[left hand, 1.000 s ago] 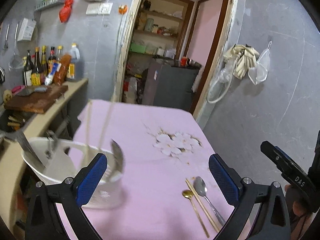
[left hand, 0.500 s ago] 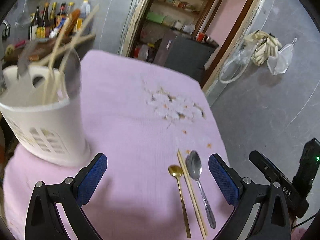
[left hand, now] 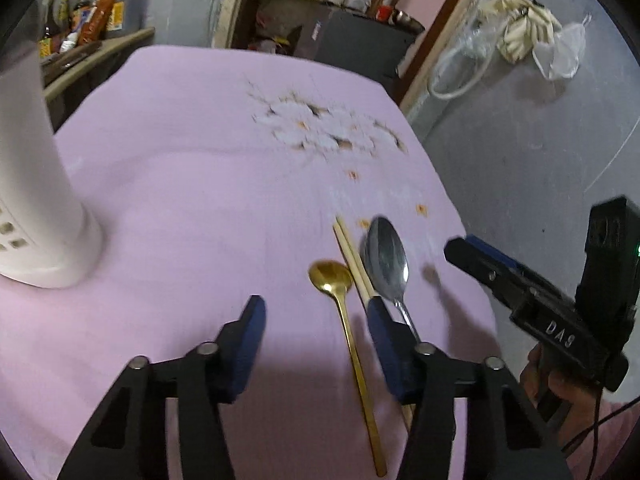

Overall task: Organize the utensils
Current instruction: 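Move both grippers back over the gold spoon and steel spoon, then grasp the gold spoon with the left gripper while the right gripper grasps the steel spoon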

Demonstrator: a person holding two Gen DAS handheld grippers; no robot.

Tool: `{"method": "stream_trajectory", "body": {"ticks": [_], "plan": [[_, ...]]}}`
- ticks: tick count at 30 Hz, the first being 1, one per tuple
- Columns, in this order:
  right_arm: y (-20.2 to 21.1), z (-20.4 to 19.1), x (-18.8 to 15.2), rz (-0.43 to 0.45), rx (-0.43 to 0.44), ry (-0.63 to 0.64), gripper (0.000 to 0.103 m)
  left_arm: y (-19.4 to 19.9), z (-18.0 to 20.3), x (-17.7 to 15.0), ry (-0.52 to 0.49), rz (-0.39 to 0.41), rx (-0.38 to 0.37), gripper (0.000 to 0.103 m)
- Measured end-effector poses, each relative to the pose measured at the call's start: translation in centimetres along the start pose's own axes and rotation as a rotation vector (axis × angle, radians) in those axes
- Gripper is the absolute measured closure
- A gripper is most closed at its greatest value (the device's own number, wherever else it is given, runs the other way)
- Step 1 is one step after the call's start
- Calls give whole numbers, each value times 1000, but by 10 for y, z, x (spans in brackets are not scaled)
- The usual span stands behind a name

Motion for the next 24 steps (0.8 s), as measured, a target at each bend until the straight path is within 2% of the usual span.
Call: {"method": "stream_trajectory", "body": {"ticks": [3,7,9,11,14,20,24], "plan": [[-6,-4,-2,-29,30,14,68,-3,4,-1,-20,-6,11,63],[-19,-3,-4,-101,79,17,69,-9,15,1,-84,-28,18,67],[-24,-1,-4,-120,93,14,73,-11,20,2,-110,-38,18,73],[-27,2,-2,-129,117,8,75,-12,23,3,-120,-49,17,84],[-32,2,2,-144,133,32,77,-15,22,5,-99,-66,1,93],[-44,-10,8,-180,194,115,77,-20,23,9,-91,-82,-23,94],[-52,-16,8,-222,237,145,87,-22,24,11,-82,-82,-28,94]]}}
Point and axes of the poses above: each gripper's, at about its wrist camera, not at the fingertips, and y roughly against the way its jaws point, z to its right, x to its top, the point moved 3 cm from there along -y, roughly the way its jaws point, and after that the axes turned 6 degrees about x, right-handed, at the moved point
